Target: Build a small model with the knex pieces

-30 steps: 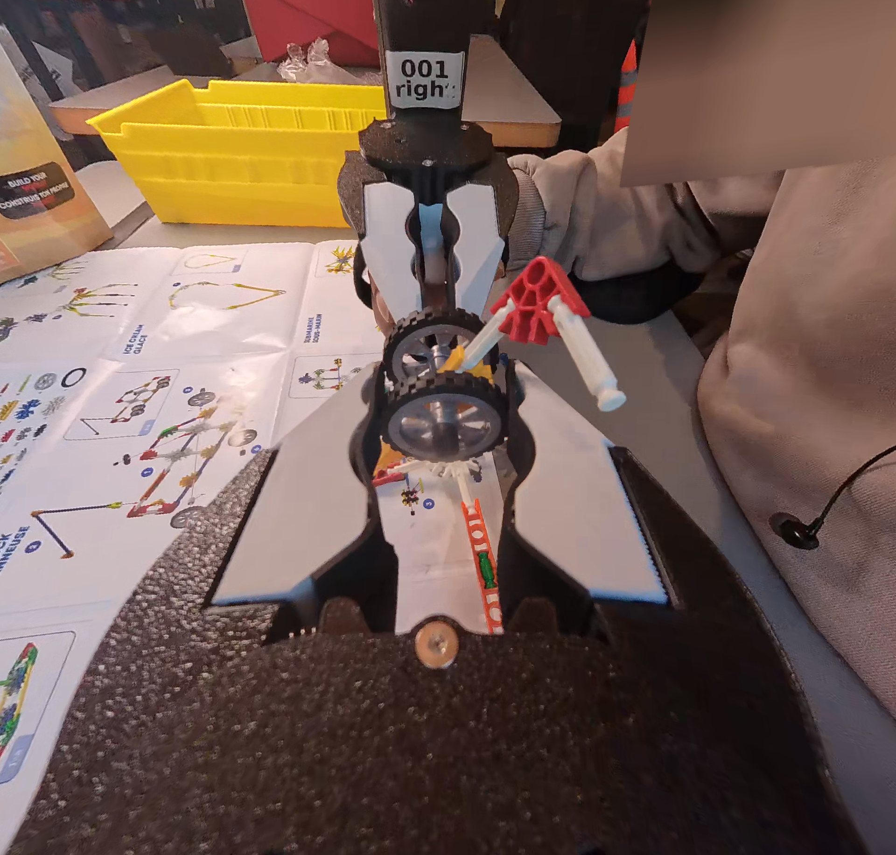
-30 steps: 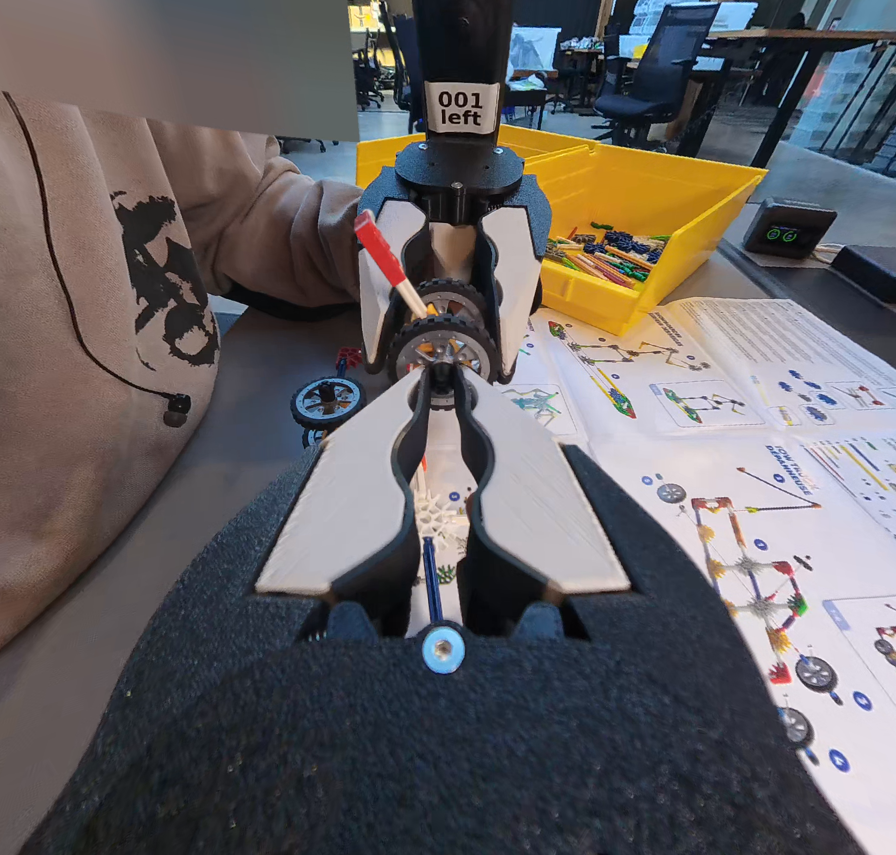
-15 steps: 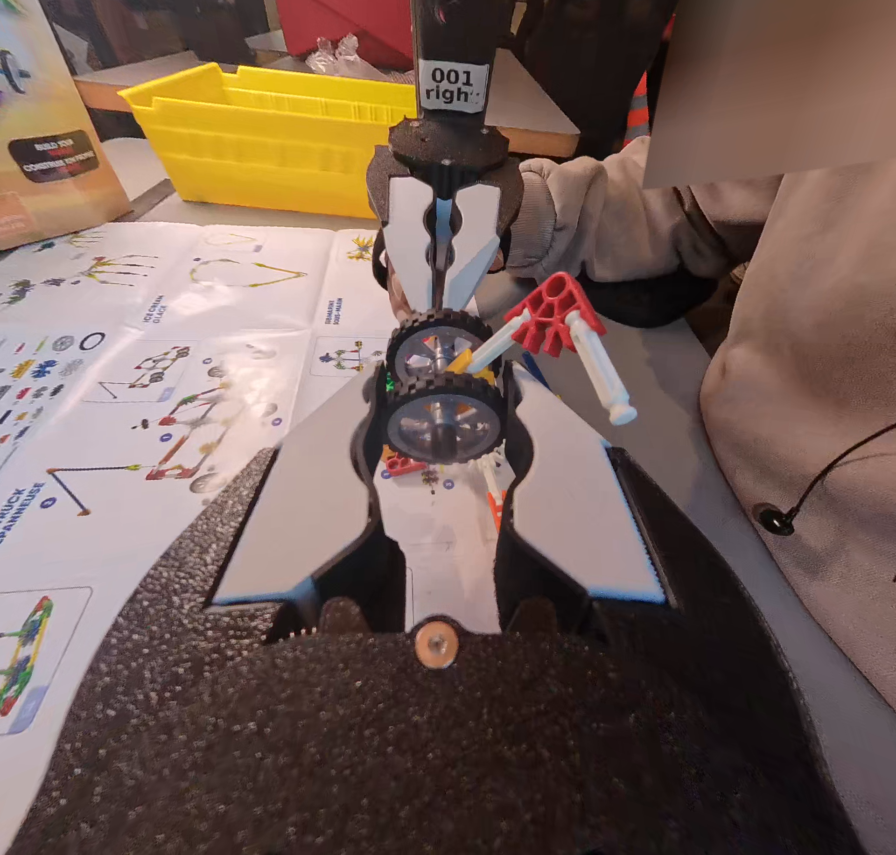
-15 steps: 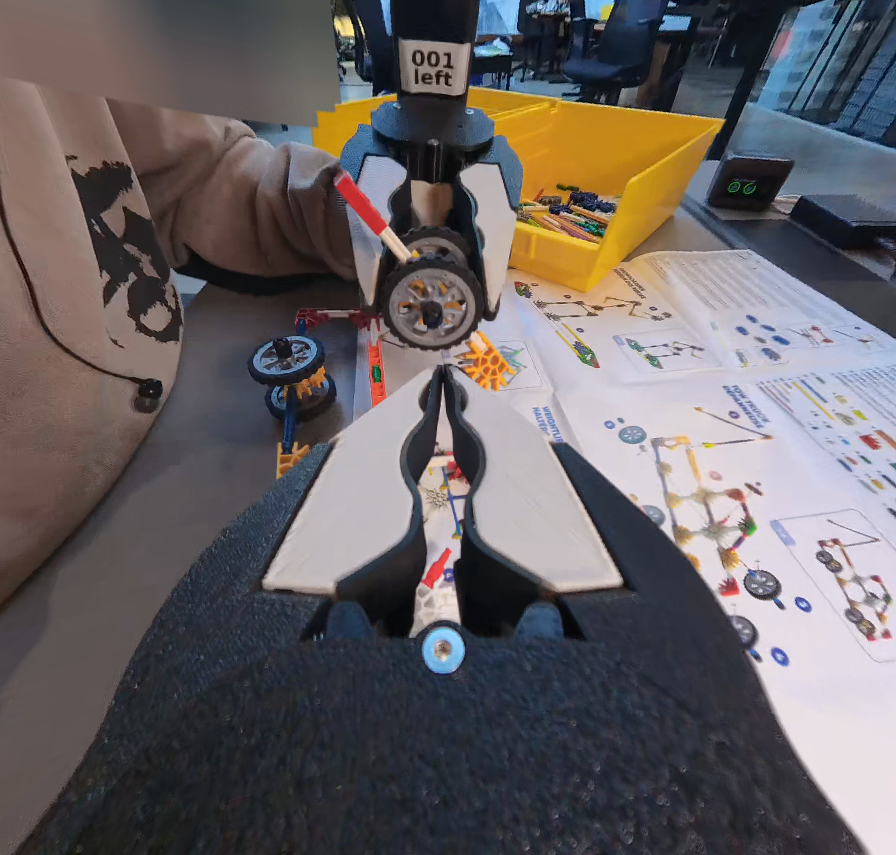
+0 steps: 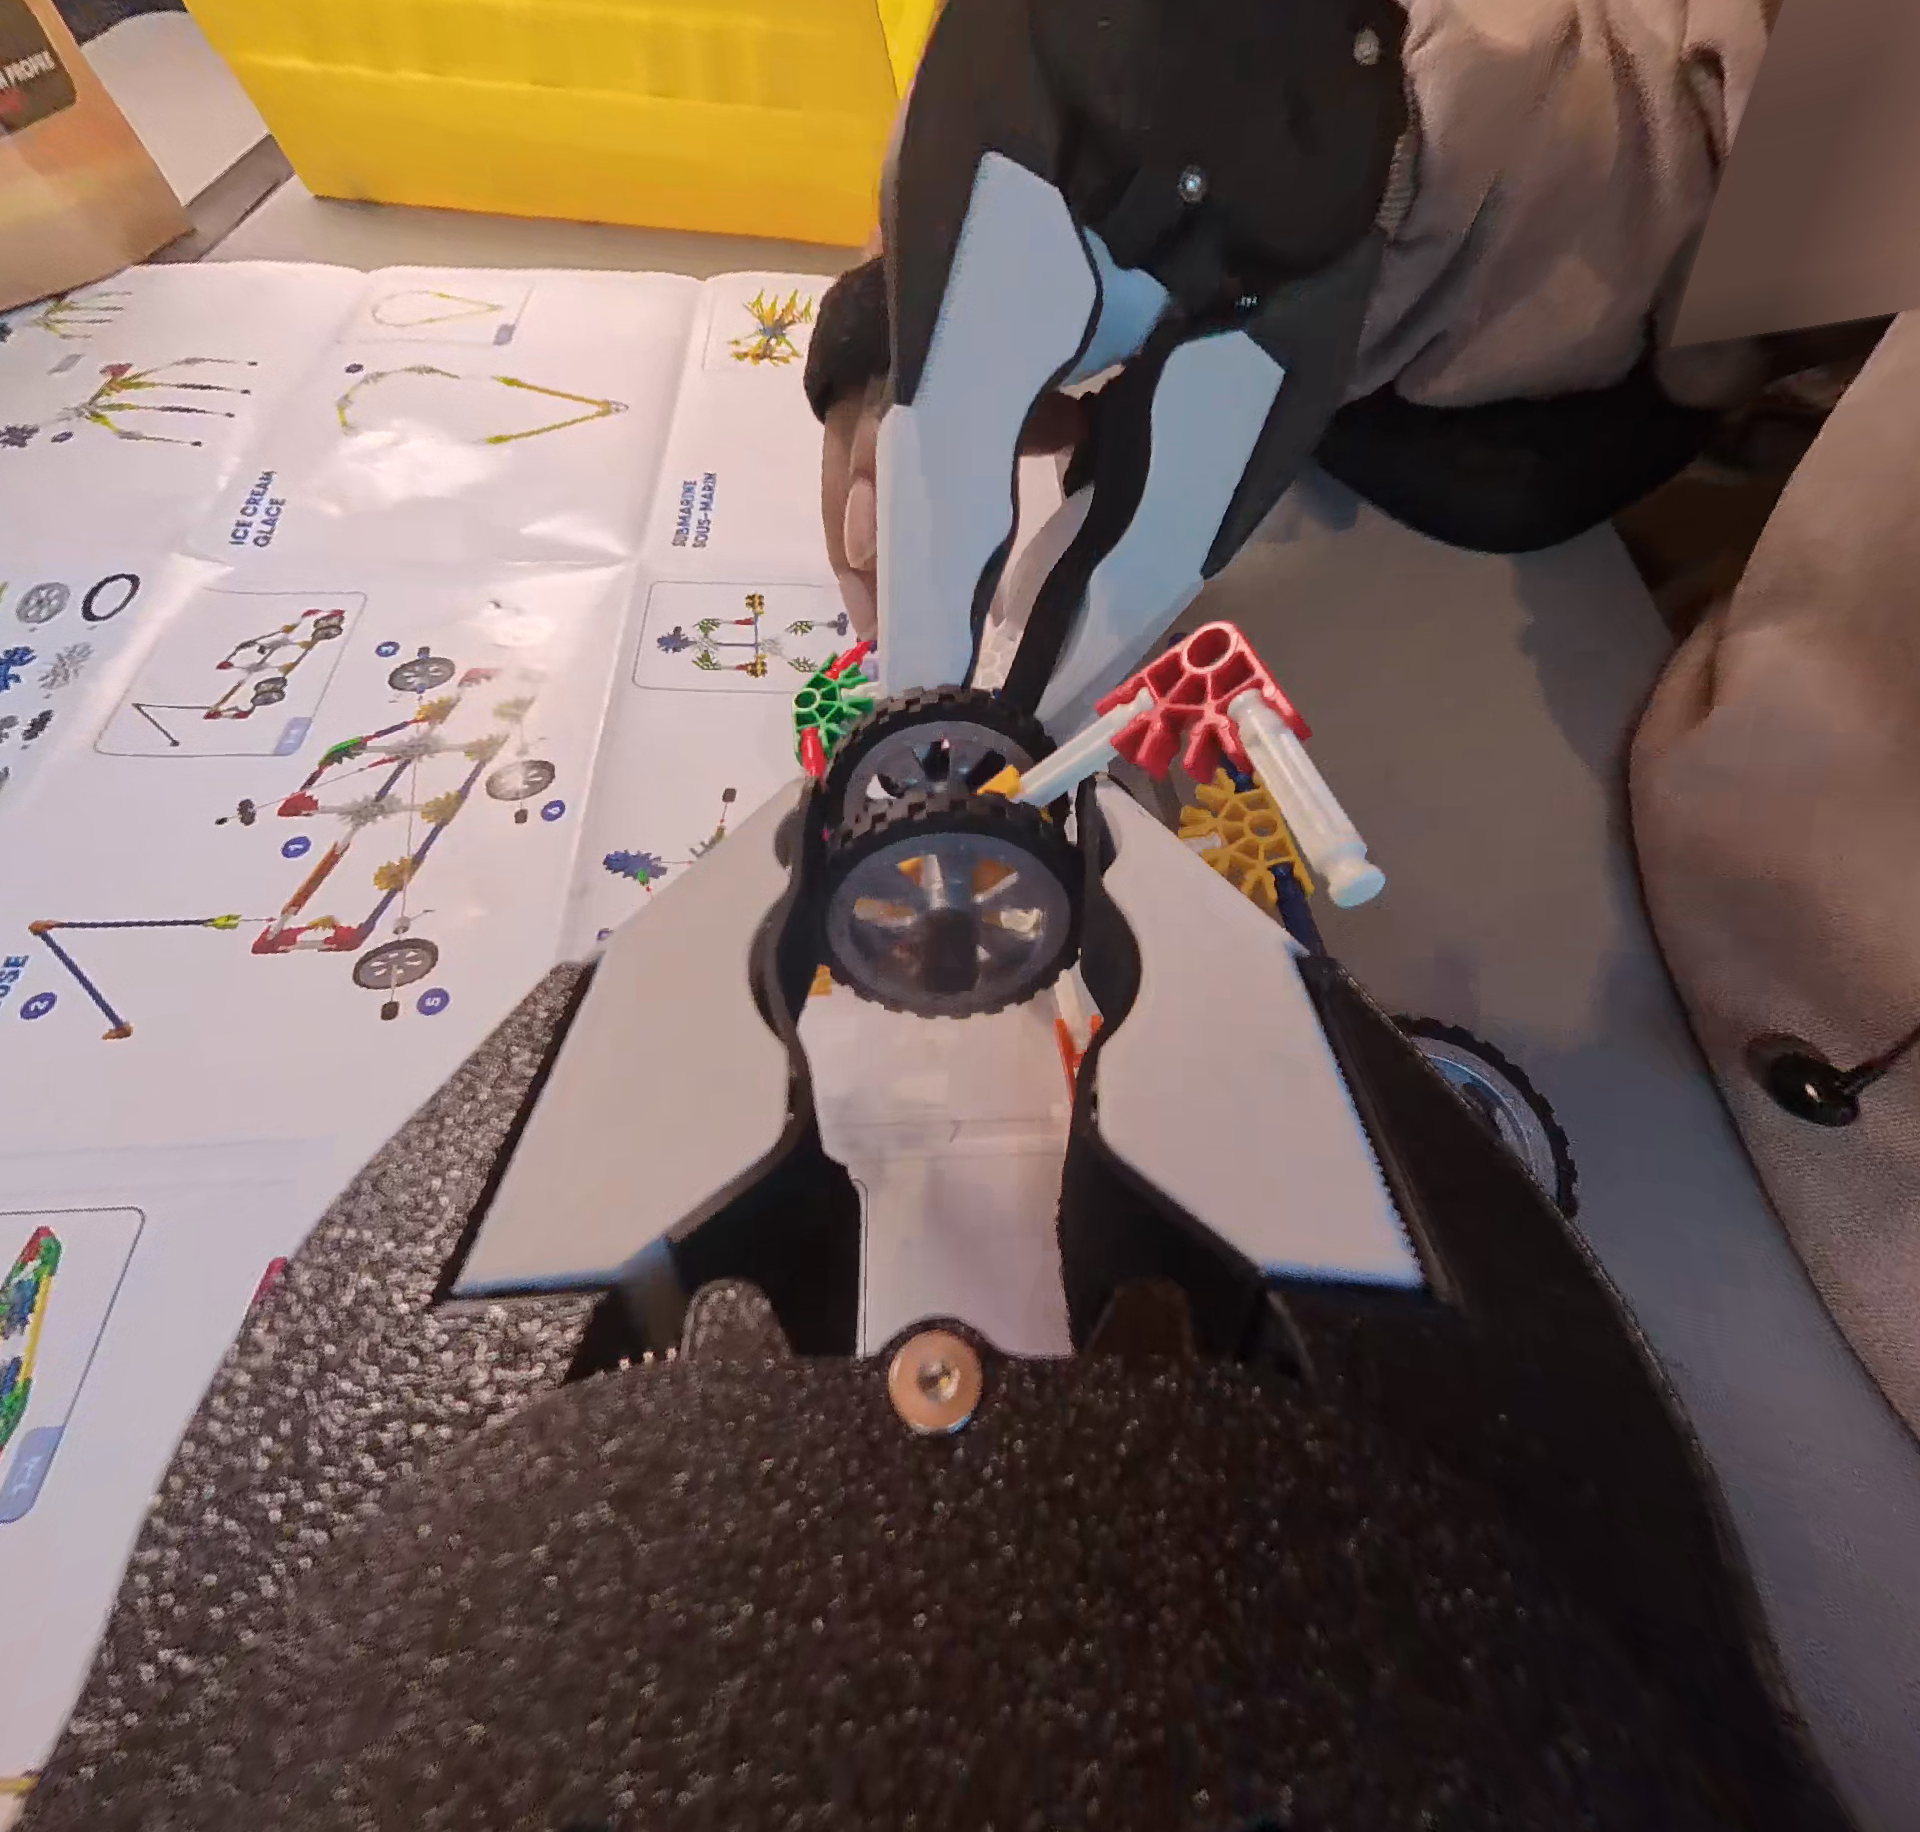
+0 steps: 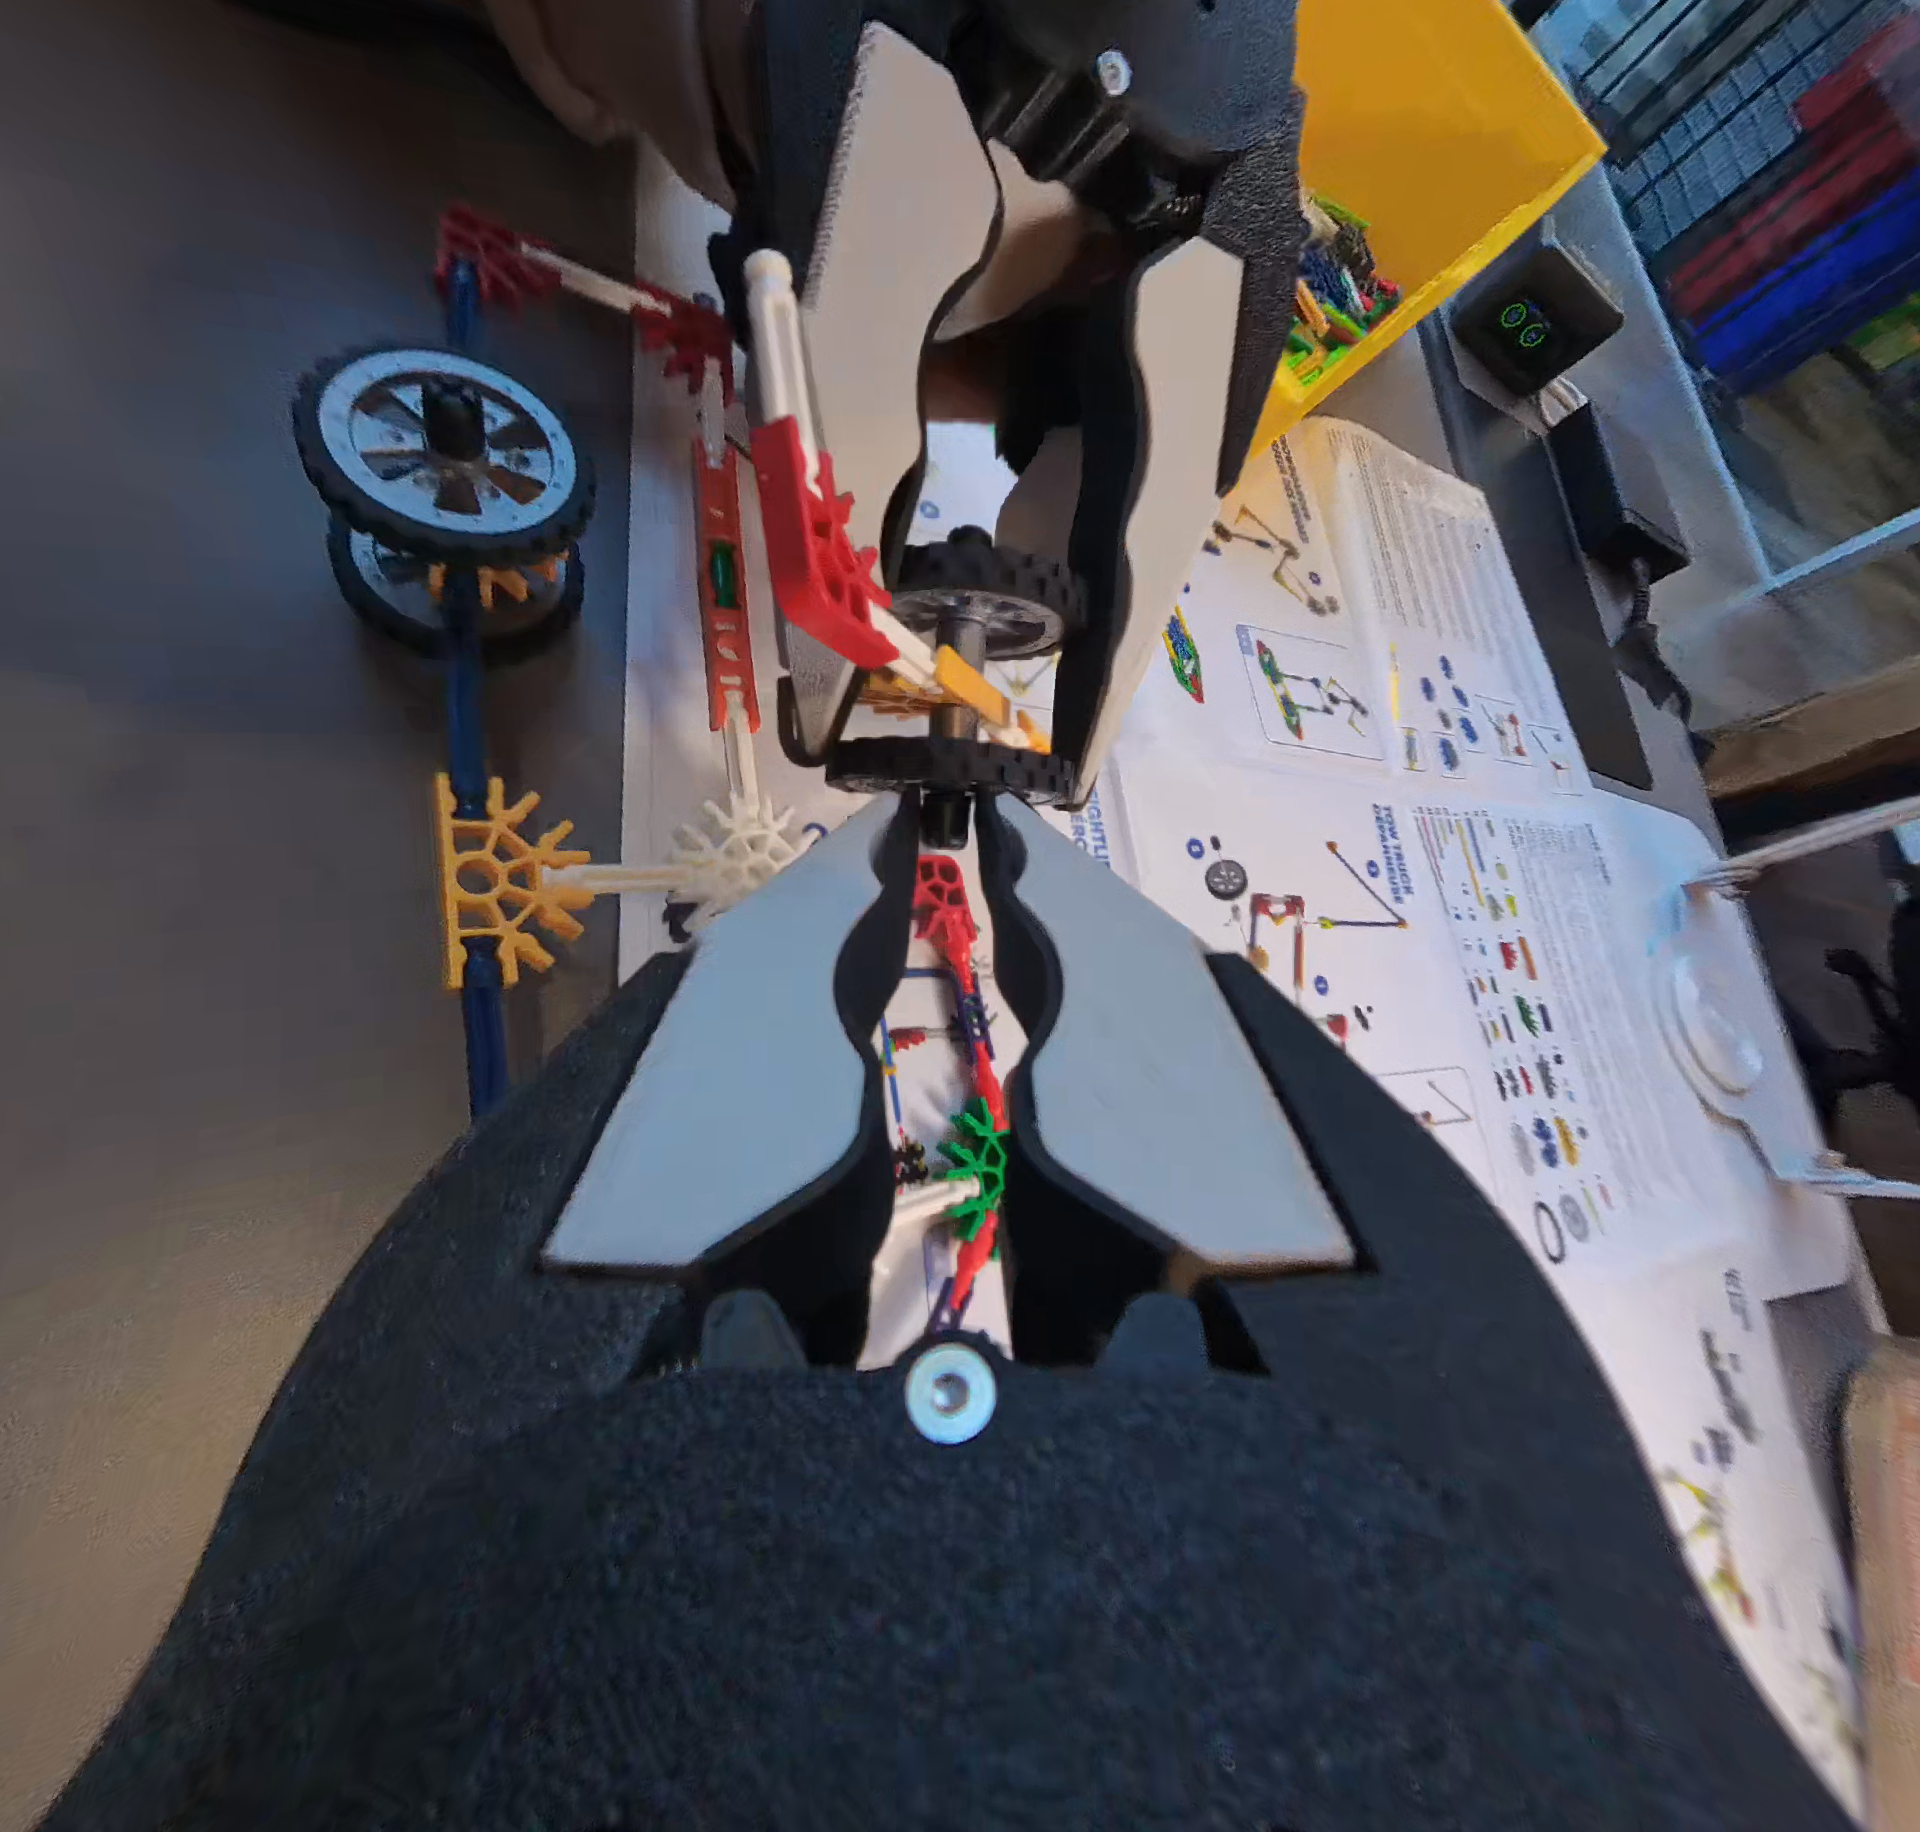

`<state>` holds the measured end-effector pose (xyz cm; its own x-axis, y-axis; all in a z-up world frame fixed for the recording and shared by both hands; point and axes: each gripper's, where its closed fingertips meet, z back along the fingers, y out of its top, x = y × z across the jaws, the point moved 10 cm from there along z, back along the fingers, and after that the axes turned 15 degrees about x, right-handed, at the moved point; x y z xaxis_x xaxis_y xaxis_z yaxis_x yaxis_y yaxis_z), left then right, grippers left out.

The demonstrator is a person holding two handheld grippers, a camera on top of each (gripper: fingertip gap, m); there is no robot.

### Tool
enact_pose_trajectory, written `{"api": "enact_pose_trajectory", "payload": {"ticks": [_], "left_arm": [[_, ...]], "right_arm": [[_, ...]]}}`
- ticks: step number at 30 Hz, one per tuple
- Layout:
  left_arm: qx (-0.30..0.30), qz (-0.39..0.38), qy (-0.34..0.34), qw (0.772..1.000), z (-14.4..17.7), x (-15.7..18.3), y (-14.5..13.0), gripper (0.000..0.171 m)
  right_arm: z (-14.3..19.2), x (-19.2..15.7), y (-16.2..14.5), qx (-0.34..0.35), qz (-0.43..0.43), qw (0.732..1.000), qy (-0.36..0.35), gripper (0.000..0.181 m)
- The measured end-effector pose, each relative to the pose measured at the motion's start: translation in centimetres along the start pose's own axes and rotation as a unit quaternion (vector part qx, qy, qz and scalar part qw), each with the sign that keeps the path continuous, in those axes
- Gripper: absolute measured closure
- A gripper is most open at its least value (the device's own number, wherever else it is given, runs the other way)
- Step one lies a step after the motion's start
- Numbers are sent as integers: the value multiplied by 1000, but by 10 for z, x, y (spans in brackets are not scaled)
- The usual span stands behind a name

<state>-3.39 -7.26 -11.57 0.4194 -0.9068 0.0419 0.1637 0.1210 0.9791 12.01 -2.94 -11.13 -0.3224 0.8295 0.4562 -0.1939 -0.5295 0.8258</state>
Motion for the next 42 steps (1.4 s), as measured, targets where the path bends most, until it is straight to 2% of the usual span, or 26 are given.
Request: {"api": "enact_pose_trajectory", "payload": {"ticks": [2, 7, 10, 28, 29, 30, 32, 34, 36, 37, 38, 42], "left_arm": [[-15, -3, 10, 1000, -2, -1, -1, 126], [-20, -10, 28, 999, 1, -2, 1, 126], [-12, 7, 23, 1000, 3, -6, 2, 126], [21, 42, -30, 998, 4, -4, 10, 125], [10, 38, -14, 999, 7, -6, 9, 126], [-10, 24, 34, 999, 20, -17, 3, 126], [36, 82, 43, 995, 45, -29, 2, 127], [14, 17, 19, 1000, 24, -11, 12, 126], [14, -4, 7, 1000, 6, -5, 18, 126], [12, -9, 10, 1000, 4, -7, 17, 125], [10, -16, 19, 1000, 4, -9, 16, 125], [-4, -39, 37, 999, 1, -4, 6, 125]], "right_arm": [[-4, -3, -1, -25, 28, 999, -12, 174], [-7, -1, 1, -42, 7, 999, -27, 175], [-2, 5, 1, -21, -33, 999, -18, 176], [28, 14, 14, 57, -94, 994, 20, 177], [31, 15, 13, 54, -95, 994, 27, 181], [41, 19, 10, 57, -101, 993, 19, 181], [61, 31, 10, 98, -119, 988, -21, 181], [43, 28, 7, 95, -108, 989, -26, 181], [26, 22, -1, 84, -113, 990, -19, 181], [24, 21, -5, 82, -124, 989, -15, 179], [24, 20, -8, 84, -138, 987, -6, 163], [25, 17, -11, 82, -146, 986, 1, 148]]}}
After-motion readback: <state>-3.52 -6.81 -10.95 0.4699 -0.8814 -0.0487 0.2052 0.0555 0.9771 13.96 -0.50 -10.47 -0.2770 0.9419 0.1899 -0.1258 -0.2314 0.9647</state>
